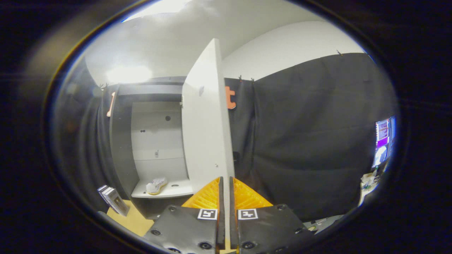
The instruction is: Open the shoe cabinet door, grab the shoes and put them into the shoe cabinet, then close the shoe cabinet door.
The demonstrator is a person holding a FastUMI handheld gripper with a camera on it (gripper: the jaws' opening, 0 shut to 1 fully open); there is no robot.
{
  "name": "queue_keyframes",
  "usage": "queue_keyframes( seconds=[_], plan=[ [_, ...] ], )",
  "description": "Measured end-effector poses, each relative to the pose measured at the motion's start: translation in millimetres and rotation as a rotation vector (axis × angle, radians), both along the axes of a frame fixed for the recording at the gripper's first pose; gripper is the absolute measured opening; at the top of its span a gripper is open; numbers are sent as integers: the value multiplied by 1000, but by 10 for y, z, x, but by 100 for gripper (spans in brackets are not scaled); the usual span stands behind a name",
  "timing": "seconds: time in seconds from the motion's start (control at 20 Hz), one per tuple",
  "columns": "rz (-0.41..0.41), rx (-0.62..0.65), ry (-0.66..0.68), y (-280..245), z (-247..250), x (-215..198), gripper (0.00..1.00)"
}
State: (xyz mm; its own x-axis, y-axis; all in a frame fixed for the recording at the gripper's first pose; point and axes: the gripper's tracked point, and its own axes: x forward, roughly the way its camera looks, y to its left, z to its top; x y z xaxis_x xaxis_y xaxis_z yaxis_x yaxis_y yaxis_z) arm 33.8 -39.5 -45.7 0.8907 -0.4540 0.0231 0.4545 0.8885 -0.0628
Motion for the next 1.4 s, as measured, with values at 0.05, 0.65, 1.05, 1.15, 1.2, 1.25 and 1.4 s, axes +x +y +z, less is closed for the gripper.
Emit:
queue_keyframes(
  seconds=[0.05, 0.65, 1.05, 1.15, 1.2, 1.25, 1.4],
  plan=[
    [26, 0, 9, 49, -31, 22, 7],
    [269, 161, 368, 613, -1347, 122, 7],
    [326, 232, 621, 691, -2135, -72, 10],
    [325, 249, 674, 681, -2271, -122, 11],
    [324, 256, 698, 678, -2341, -147, 10],
    [324, 264, 727, 678, -2419, -183, 10],
    [322, 281, 817, 670, -2591, -294, 10]
  ],
)
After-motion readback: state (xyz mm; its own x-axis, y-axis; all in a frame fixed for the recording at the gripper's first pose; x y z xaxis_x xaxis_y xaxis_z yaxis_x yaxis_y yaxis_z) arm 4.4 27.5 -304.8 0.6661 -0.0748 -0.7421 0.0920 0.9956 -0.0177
